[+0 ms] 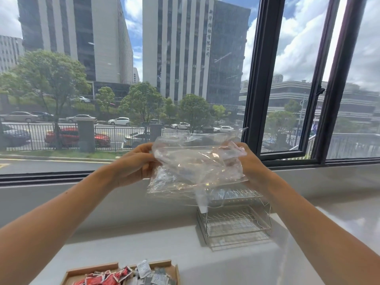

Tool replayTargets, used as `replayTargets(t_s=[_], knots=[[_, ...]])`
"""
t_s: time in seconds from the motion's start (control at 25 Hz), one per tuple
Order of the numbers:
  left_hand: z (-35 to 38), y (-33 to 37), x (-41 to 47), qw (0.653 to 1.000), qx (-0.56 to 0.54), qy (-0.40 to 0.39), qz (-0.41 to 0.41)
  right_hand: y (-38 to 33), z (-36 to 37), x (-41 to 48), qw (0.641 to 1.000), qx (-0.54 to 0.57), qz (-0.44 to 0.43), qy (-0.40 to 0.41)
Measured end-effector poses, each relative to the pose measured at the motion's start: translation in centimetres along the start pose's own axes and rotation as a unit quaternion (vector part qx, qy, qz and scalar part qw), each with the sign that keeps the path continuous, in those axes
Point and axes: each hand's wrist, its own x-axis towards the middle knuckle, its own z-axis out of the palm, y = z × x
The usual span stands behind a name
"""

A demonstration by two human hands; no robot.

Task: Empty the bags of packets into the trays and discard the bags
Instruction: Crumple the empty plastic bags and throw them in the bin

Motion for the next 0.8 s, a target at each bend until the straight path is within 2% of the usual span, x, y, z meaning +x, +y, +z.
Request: replayTargets(t_s=[0.12,0.28,0.4,0.44,0.52,0.6,0.68,0.72,0.8], knots=[[0.6,-0.4,0.8,1.000,0.028,-0.002,0.004,-0.5,-0.2,-0.4,0.983,-0.138,-0.114,-0.042],[1.8,-0.8,1.7,0.998,0.059,0.021,-0.012,-0.3,-0.3,-0.9,0.912,-0.352,-0.209,-0.013],[3.4,-1.1,1.8,0.999,0.033,-0.029,-0.031,0.6,-1.3,-1.5,0.862,-0.412,-0.296,0.002],[4.0,-1.4,1.8,0.996,0.060,-0.058,-0.031,1.0,-1.9,-1.8,0.849,-0.426,-0.312,0.008],[5.2,-2.3,1.9,0.980,0.182,-0.084,-0.015,1.4,-2.8,-2.6,0.838,-0.440,-0.321,0.026],[6.7,-3.7,2.4,0.968,0.235,-0.089,0.023,2.1,-4.0,-4.1,0.853,-0.420,-0.303,0.061],[8.5,-5.9,3.3,0.965,0.226,-0.117,0.063,3.2,-6.0,-6.0,0.891,-0.375,-0.229,0.111],[9.7,-6.7,3.8,0.964,0.223,-0.124,0.072,3.8,-7.3,-7.2,0.922,-0.326,-0.169,0.122],[12.3,-8.5,4.9,0.961,0.236,-0.122,0.071,4.8,-10.4,-9.9,0.981,-0.141,-0.062,0.116]])
